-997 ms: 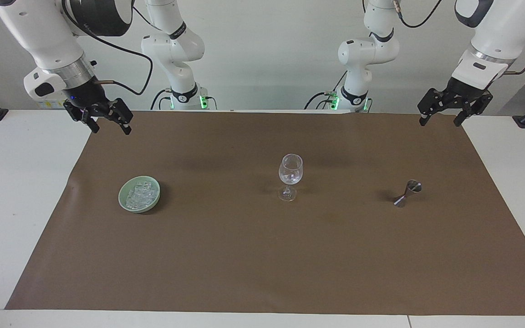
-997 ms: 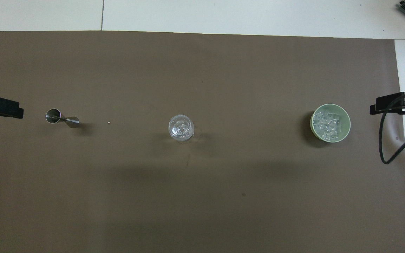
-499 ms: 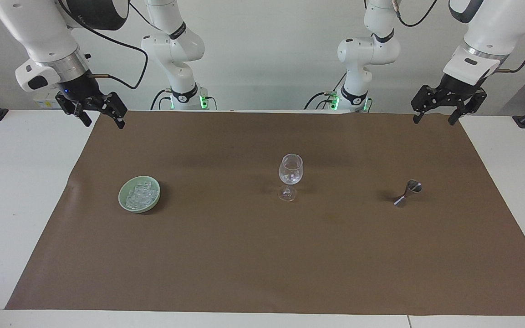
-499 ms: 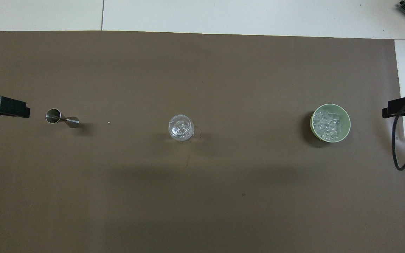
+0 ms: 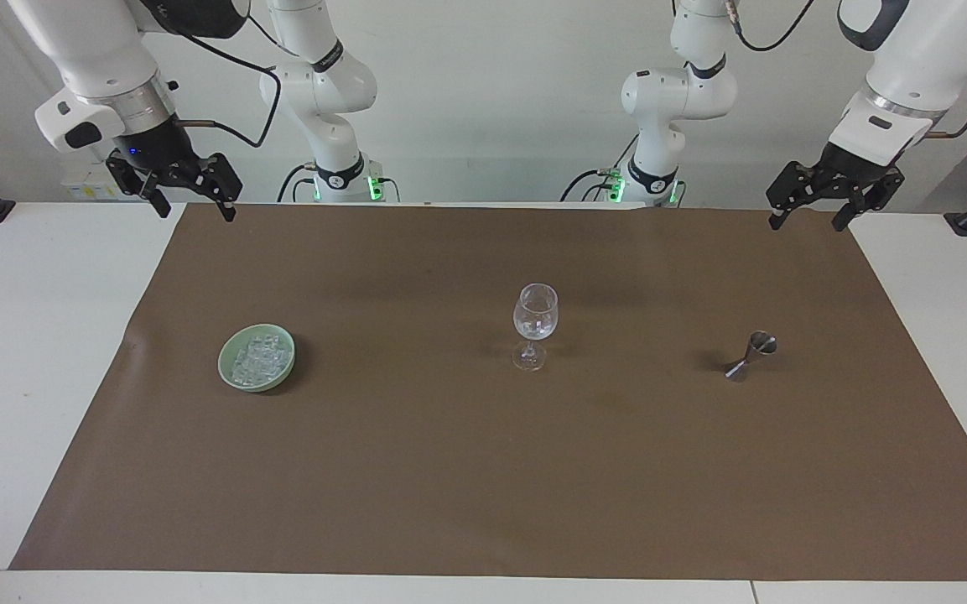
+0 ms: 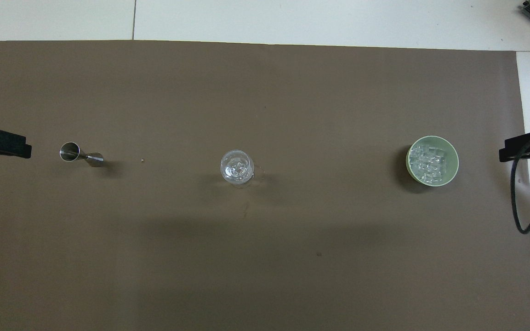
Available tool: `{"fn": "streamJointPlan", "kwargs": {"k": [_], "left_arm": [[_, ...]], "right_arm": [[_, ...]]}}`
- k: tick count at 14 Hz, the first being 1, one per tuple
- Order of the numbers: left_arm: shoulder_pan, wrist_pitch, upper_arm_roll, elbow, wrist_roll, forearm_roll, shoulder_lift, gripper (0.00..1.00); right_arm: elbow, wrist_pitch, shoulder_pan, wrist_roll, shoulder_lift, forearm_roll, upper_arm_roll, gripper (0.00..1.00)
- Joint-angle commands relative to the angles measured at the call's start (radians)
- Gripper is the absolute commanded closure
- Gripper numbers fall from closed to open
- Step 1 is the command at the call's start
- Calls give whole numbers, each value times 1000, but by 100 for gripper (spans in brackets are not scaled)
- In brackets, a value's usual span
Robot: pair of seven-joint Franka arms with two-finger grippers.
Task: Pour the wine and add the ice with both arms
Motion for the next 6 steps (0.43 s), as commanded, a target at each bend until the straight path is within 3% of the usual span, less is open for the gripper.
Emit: {"fn": "streamJointPlan", "kwargs": {"k": [1,6], "left_arm": [[0,-8,3,-36,-1,20,-24,0],[2,-8,3,-37,4,20,-27,0]], "right_arm": [[-4,13,-3,-9,-2,-22,8,0],[-4,-25,-1,23,-7,-1,14,0]]}}
